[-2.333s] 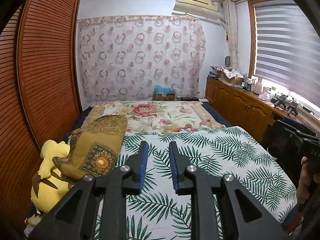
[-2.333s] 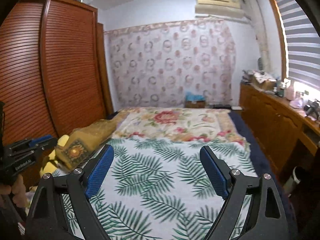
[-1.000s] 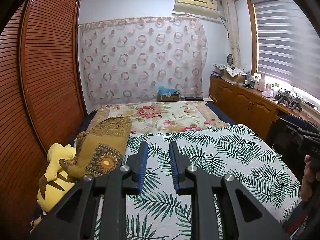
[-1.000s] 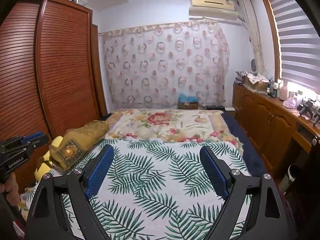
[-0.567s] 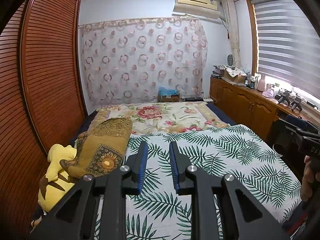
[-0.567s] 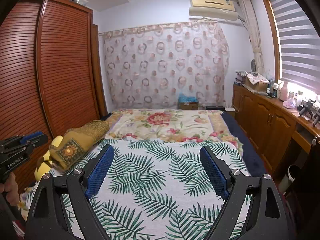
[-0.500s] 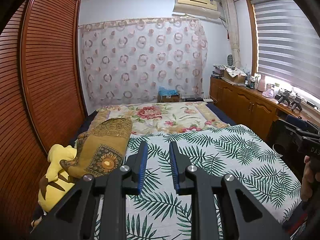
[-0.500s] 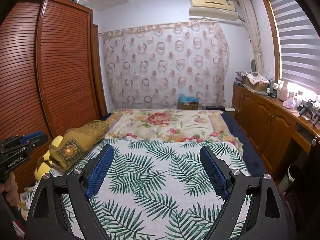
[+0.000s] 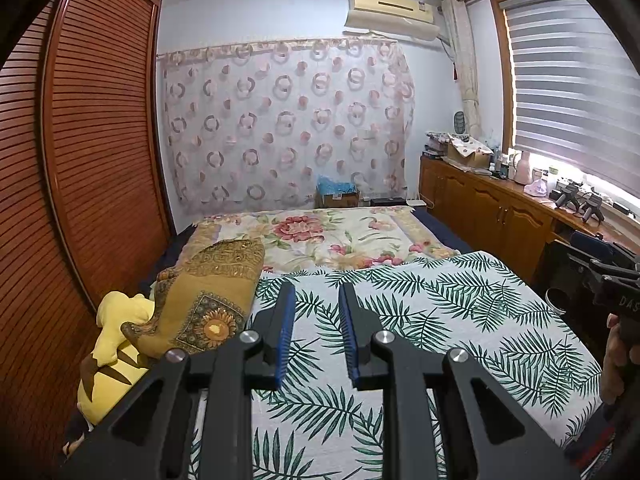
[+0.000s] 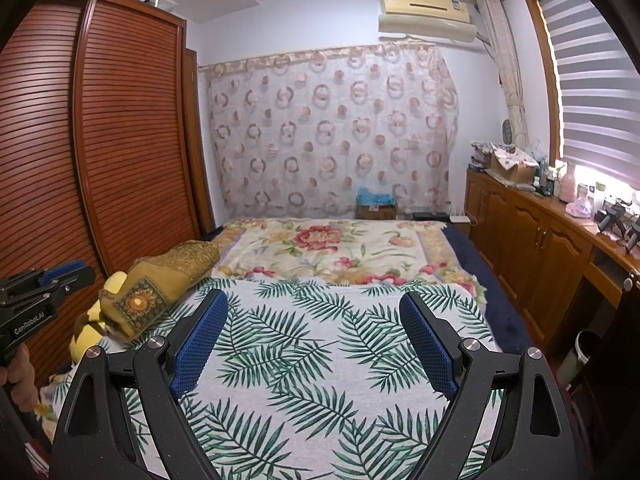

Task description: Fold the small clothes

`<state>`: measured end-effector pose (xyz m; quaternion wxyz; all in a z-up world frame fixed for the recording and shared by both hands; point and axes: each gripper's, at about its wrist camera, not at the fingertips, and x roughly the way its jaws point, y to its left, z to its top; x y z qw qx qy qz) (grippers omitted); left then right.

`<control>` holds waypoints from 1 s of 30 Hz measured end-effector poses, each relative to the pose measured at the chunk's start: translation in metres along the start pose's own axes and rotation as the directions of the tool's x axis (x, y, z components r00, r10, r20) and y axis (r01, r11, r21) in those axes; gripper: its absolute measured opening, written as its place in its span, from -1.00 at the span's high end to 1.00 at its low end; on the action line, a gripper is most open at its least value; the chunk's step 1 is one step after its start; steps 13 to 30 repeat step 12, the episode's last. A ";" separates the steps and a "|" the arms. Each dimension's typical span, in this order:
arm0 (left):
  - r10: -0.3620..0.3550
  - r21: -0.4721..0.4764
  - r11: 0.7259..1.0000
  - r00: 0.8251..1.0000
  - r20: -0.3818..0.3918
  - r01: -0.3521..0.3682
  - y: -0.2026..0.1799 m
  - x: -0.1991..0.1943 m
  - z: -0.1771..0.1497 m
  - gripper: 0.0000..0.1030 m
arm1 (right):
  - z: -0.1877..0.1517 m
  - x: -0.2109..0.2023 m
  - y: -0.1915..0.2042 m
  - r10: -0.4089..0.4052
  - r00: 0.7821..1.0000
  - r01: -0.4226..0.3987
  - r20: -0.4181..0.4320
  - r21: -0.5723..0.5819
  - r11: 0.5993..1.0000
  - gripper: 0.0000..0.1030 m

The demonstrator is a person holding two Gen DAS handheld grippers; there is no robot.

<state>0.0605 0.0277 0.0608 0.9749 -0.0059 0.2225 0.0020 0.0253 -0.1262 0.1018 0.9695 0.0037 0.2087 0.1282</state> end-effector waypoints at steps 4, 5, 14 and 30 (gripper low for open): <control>-0.001 -0.001 1.000 1.000 0.001 0.001 0.000 0.000 -0.001 0.60 | 0.000 0.000 0.000 0.000 1.000 0.000 0.000 -0.002 1.000 -0.74; -0.001 -0.001 1.000 1.000 0.002 0.001 0.001 -0.001 0.001 0.60 | 0.000 0.000 0.000 0.000 1.000 0.000 0.000 -0.002 1.000 -0.74; 0.000 0.000 1.000 1.000 0.002 0.000 0.000 -0.001 0.000 0.60 | -0.001 0.001 0.001 0.000 1.000 0.000 0.001 0.000 1.000 -0.74; 0.000 0.000 1.000 1.000 0.002 0.000 0.000 -0.001 0.000 0.60 | -0.001 0.001 0.001 0.000 1.000 0.000 0.001 0.000 1.000 -0.74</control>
